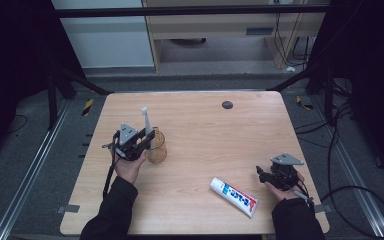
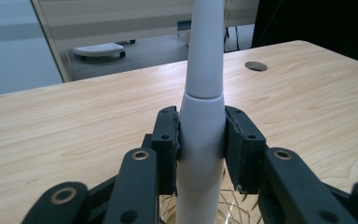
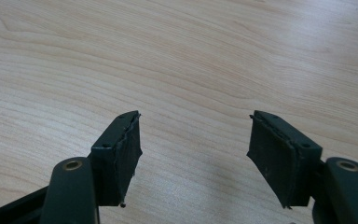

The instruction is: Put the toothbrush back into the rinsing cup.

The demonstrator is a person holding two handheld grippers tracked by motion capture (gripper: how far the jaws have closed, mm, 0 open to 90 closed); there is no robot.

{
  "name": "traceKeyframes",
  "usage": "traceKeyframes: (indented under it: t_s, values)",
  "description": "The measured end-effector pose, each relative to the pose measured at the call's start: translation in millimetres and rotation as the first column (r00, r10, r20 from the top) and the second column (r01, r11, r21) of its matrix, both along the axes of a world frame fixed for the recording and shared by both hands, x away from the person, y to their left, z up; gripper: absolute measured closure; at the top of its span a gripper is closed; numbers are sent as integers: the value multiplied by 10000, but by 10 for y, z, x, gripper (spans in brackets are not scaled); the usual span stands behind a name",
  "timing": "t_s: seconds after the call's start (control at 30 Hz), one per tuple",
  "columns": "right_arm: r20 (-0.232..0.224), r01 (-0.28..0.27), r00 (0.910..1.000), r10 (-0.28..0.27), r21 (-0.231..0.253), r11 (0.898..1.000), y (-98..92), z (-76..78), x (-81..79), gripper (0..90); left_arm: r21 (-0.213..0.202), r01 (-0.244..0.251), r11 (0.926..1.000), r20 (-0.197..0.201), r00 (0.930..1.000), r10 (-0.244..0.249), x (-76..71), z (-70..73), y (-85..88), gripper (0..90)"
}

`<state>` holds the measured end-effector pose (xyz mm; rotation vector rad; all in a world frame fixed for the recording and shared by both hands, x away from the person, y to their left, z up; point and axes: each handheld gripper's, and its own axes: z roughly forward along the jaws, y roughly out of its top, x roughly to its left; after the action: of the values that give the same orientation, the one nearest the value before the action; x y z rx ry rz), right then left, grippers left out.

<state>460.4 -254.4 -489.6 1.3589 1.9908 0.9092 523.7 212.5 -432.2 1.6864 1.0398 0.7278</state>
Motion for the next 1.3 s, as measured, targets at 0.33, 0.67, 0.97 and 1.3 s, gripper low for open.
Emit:
traceKeyframes:
  t_s: [0.33, 0.67, 0.97, 1.3]
  values:
    - [-1, 8, 10000, -8, -4, 10000, 1, 1, -1, 338, -201, -64, 9998, 302, 9995, 70, -61, -44, 22, 666]
    - [2, 27, 10000, -27, 17, 10000, 0, 5, -5, 337, -430, -63, 9991, 795, 9968, 97, -114, -113, 34, 665]
    - [25, 20, 10000, -21, 39, 10000, 3, 7, -8, 336, -356, -38, 9994, 818, 9966, 67, -128, -113, 19, 661]
    - [24, 13, 10000, -13, 38, 10000, 4, 6, -7, 336, -267, 41, 9996, 592, 9982, -25, -146, -105, 40, 645]
